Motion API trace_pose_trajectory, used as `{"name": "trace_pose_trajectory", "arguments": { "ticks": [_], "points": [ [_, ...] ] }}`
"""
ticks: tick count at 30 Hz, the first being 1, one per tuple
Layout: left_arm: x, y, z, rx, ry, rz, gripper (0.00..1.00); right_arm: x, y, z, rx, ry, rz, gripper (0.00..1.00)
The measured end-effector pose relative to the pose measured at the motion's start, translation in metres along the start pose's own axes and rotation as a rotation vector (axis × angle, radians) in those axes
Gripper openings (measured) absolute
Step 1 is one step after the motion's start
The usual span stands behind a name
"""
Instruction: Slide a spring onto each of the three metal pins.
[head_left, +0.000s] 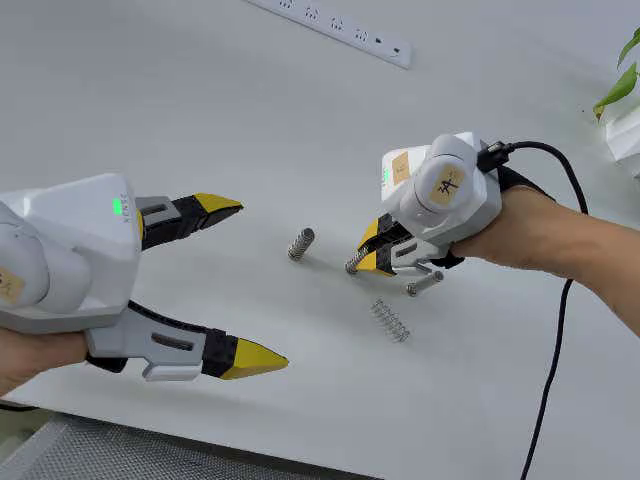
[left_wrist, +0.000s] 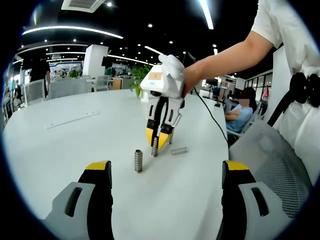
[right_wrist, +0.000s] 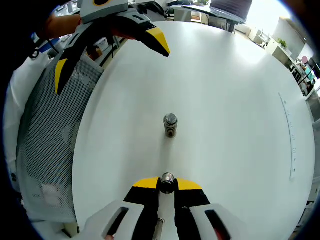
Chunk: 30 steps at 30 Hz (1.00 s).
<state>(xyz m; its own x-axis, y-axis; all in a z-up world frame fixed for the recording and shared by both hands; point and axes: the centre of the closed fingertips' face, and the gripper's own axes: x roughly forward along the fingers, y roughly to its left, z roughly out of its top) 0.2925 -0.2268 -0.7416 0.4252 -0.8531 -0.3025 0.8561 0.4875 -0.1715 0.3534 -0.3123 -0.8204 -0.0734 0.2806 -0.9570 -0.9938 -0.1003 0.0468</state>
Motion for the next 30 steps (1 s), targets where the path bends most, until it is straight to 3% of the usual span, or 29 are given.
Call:
{"name": "trace_pose_trajectory", "arguments": {
  "ticks": [18,24,30],
  "points": [
    [-0.001,-0.001,-0.001,0.003,0.008,-0.001,0.89,-0.003,0.003,0.002,0.023,-0.019,0.0,0.11],
    [-0.001,-0.002,0.0,0.009,0.013,-0.004,0.89,-0.008,0.002,0.004,0.041,-0.041,-0.014,0.16],
    [-0.003,-0.005,0.002,0.021,0.021,-0.006,0.89,-0.019,0.0,0.007,0.079,-0.098,-0.045,0.22]
  ]
}}
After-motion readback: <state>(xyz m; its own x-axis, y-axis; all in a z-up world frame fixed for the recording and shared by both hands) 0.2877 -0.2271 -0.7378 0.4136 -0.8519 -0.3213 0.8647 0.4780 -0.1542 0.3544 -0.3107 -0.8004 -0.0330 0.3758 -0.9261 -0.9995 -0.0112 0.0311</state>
